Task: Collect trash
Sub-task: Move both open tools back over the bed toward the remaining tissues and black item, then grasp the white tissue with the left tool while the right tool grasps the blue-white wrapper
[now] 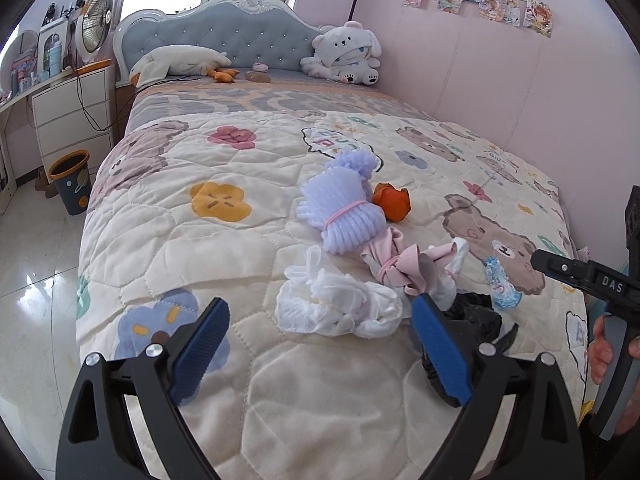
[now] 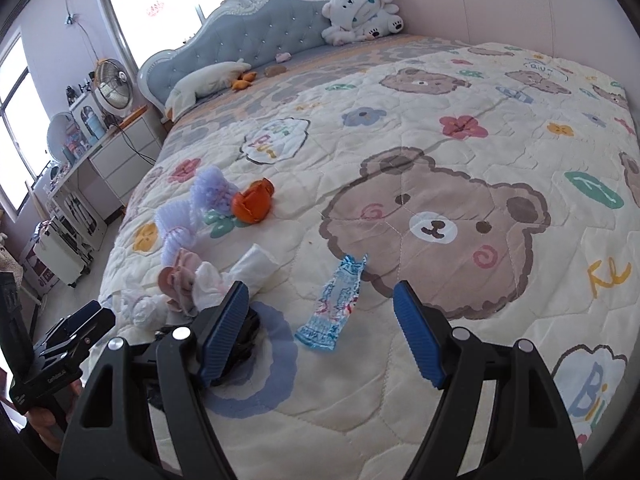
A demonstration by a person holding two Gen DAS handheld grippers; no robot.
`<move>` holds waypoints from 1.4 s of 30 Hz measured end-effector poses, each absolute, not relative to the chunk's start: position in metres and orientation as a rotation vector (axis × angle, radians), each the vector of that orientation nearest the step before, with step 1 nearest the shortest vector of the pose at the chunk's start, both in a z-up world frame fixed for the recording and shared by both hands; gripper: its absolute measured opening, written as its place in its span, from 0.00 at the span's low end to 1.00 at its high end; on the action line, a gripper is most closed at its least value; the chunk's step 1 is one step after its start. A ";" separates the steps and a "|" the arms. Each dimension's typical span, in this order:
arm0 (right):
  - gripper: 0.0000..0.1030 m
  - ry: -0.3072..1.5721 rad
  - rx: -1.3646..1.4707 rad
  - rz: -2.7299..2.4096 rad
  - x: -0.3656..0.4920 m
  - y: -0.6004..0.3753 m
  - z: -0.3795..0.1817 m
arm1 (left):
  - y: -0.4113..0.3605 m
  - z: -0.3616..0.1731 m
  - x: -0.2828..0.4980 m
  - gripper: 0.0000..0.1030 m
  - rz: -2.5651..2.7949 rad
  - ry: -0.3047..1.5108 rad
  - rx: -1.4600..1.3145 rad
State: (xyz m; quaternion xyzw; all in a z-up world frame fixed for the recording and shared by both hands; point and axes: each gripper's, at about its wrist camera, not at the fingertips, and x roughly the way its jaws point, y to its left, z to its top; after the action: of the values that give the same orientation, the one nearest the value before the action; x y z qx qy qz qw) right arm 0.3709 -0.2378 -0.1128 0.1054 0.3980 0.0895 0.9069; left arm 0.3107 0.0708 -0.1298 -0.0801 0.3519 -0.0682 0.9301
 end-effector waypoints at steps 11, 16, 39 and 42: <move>0.66 0.885 0.197 0.140 0.402 -0.233 -0.144 | 0.070 -0.147 0.335 0.86 -0.153 0.761 -0.201; 0.63 0.912 0.199 0.130 0.410 -0.230 -0.156 | 0.071 -0.154 0.342 0.83 -0.172 0.785 -0.229; 0.30 0.888 0.071 0.088 0.412 -0.209 -0.167 | 0.052 -0.155 0.346 0.35 -0.292 0.765 -0.203; 0.23 0.898 0.075 0.092 0.413 -0.209 -0.169 | 0.055 -0.154 0.345 0.35 -0.290 0.762 -0.215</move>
State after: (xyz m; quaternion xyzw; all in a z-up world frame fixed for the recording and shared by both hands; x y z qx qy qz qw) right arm 0.4133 -0.2092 -0.1692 0.0363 0.4340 0.0443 0.8991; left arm 0.3452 0.0546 -0.1544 -0.1042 0.3696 -0.1409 0.9125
